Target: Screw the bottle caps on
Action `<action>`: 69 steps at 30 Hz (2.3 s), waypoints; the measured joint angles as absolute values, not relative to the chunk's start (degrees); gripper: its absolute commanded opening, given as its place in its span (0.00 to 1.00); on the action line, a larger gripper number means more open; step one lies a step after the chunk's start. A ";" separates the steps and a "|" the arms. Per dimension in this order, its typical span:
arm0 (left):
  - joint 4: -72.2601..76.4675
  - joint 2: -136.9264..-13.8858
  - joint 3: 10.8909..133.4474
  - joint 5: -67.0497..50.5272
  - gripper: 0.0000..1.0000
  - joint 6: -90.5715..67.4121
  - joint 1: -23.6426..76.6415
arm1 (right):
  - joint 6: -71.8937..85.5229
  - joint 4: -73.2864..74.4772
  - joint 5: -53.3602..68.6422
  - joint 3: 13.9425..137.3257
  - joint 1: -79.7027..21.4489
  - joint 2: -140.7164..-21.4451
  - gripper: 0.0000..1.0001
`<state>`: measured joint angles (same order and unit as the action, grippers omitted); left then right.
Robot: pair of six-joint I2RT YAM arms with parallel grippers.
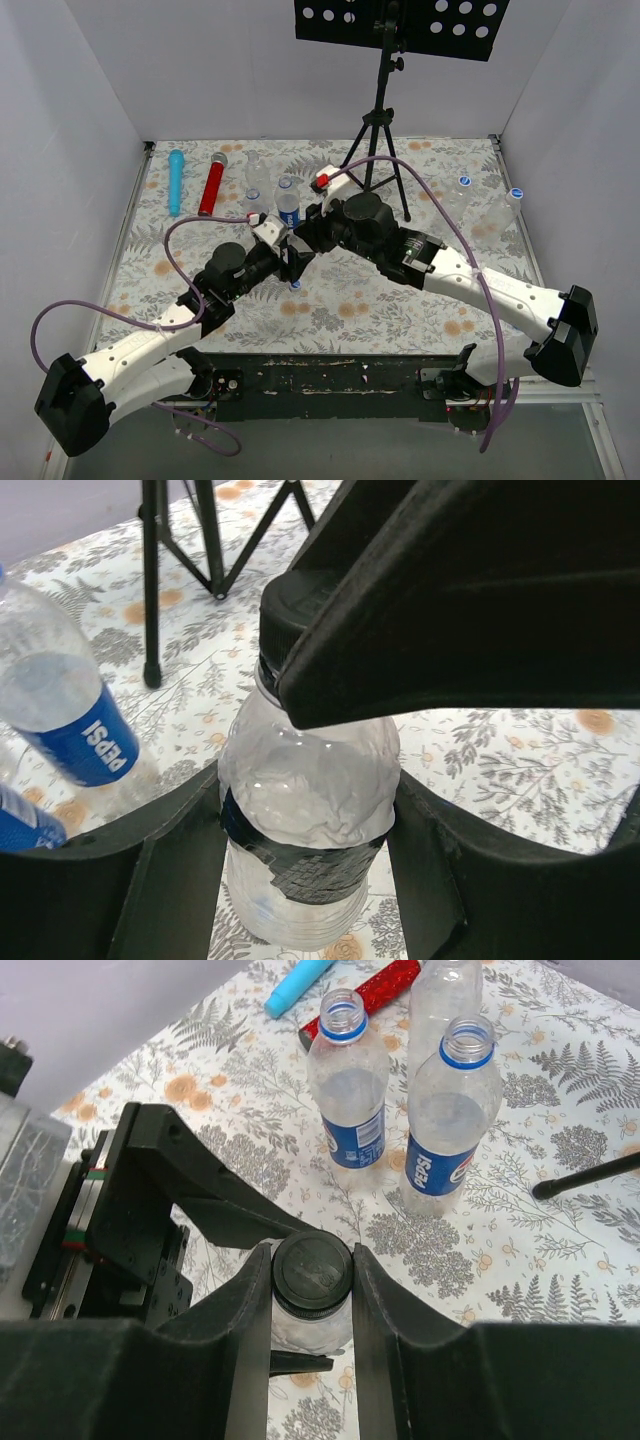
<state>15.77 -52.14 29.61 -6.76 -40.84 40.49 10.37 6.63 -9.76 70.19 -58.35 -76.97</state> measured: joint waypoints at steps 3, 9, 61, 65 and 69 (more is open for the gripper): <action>15.27 -52.14 29.61 -3.86 0.00 -40.49 41.28 | 11.66 2.85 -10.63 68.05 -58.46 -76.71 0.41; 16.93 -52.14 29.87 -5.58 0.00 -41.50 39.57 | 8.84 2.15 -0.62 66.85 -53.32 -73.08 0.73; 25.10 -62.59 35.31 -70.98 0.00 -47.72 29.04 | -35.24 33.15 69.19 85.95 -42.50 -83.85 0.29; 24.14 -62.59 35.31 -71.09 0.00 -47.37 29.04 | -35.31 33.80 67.70 86.02 -43.16 -83.85 0.19; 22.02 -62.11 35.24 -69.84 0.00 -46.04 29.04 | -34.09 34.17 63.99 86.06 -44.05 -83.64 0.05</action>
<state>22.02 -62.11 35.24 -69.84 -46.04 29.04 -34.09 34.17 63.99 86.06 -44.05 -83.64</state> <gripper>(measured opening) 0.554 0.391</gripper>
